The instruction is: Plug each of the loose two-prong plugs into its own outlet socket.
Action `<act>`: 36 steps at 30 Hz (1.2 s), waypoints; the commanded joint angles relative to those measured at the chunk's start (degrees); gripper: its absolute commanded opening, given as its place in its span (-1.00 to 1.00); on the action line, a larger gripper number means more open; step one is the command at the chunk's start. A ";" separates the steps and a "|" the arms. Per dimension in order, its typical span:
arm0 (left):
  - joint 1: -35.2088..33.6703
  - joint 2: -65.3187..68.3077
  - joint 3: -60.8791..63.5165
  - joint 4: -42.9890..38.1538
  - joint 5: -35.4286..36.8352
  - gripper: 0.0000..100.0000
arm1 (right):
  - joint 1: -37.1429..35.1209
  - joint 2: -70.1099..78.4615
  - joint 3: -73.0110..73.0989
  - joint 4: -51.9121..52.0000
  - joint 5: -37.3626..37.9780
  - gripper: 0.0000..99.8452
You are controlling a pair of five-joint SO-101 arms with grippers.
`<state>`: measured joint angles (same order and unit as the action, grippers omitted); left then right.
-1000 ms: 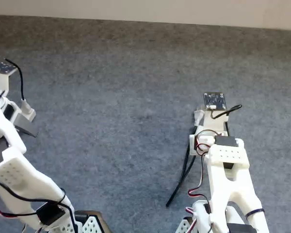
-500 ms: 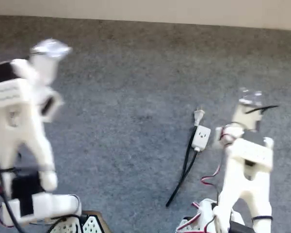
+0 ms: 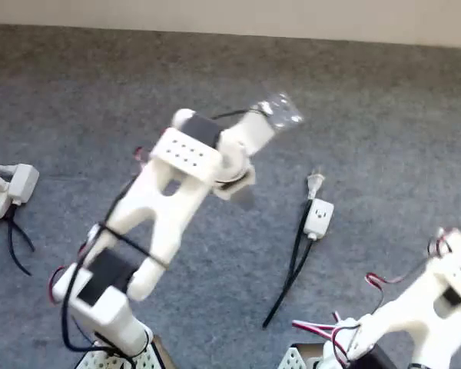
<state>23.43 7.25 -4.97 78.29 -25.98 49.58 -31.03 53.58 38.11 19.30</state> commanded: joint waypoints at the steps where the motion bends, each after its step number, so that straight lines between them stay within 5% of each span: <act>1: 3.74 5.58 -11.12 0.00 0.09 -0.38 | 4.79 -1.01 8.04 -11.38 1.93 -0.38; 4: 8.04 8.92 -15.78 6.51 -0.09 -0.38 | 3.91 -1.01 14.99 -16.48 5.45 -0.38; 8: 8.31 9.98 -17.10 13.10 2.81 -0.46 | -5.85 -1.01 17.45 -15.69 4.40 -0.38; 13: -7.69 5.41 -15.96 21.01 18.46 -0.51 | -21.32 -0.92 6.46 0.84 -0.53 -0.38; 16: -20.53 1.98 -11.30 21.27 20.92 -0.41 | -28.44 -0.92 -3.03 11.91 -1.85 -0.38; 22: -35.30 -2.42 14.29 5.45 20.66 -0.34 | -42.33 -0.92 -11.56 20.44 -2.46 -0.38; 26: -34.42 -6.55 32.04 -9.41 20.66 -0.35 | -47.87 -0.92 -10.77 20.44 -9.23 -0.38; 29: -33.98 -11.91 36.79 -13.10 20.92 -0.35 | -49.36 -0.92 -10.42 18.59 -12.13 -0.38; 36: -28.35 -15.96 50.07 -30.77 20.66 -0.35 | -51.74 -0.84 -1.63 4.97 -11.96 -0.38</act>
<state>-6.81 -6.02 40.40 57.54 -5.49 -0.53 -31.03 50.24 48.13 7.78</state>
